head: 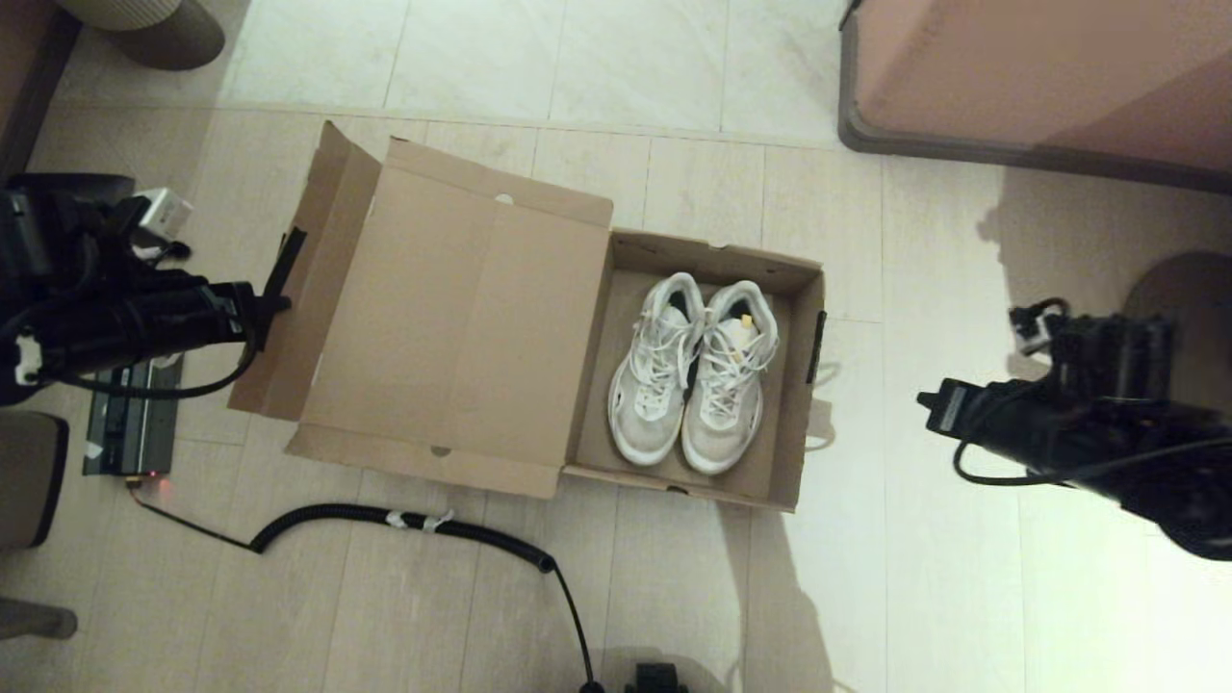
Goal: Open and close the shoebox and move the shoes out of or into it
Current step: Close the shoe box
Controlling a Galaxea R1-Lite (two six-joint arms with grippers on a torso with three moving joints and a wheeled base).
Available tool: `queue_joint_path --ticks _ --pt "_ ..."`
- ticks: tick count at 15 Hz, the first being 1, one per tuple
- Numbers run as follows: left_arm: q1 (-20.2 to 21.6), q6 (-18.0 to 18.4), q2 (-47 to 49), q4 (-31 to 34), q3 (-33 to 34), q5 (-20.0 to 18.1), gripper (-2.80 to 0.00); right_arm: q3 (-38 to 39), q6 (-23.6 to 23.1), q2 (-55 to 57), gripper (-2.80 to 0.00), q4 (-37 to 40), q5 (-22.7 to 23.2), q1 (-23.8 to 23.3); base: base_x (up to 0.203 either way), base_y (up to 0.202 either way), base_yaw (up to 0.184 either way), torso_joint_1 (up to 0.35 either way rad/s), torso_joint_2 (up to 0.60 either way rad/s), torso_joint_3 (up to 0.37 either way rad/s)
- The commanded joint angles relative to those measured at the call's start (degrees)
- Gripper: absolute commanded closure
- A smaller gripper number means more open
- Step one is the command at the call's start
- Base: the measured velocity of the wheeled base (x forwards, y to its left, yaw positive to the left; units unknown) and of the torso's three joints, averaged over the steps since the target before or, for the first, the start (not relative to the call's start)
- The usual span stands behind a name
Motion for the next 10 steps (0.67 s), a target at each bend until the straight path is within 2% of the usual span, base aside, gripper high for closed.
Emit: queue_joint_path --ticks 1,3,5,7,10 --pt "0.01 -0.05 -0.62 0.05 0.62 -0.18 0.00 -1.63 0.89 16.25 0.00 -14.26 -0.01 1.66 0.000 0.000 0.000 0.000 0.00 0.000" --pt "-0.06 -0.03 -1.53 -0.21 2.64 -0.21 0.00 -4.50 2.54 25.11 0.00 -28.71 -3.00 4.31 0.000 0.000 0.000 0.000 0.00 0.000" --pt "-0.08 -0.10 -2.11 -0.30 3.95 -0.21 0.00 -10.21 3.10 31.95 0.00 -35.62 -9.93 6.55 0.000 0.000 0.000 0.000 0.00 0.000" --pt "-0.08 -0.12 -2.70 -0.30 4.19 -0.29 0.00 -13.39 2.48 34.81 0.00 -37.90 -12.68 8.19 0.000 0.000 0.000 0.000 0.00 0.000" --pt "-0.08 -0.12 -3.05 -0.30 4.19 -0.29 0.00 -18.02 1.95 38.26 0.00 -38.07 -12.94 9.34 0.000 0.000 0.000 0.000 0.00 0.000"
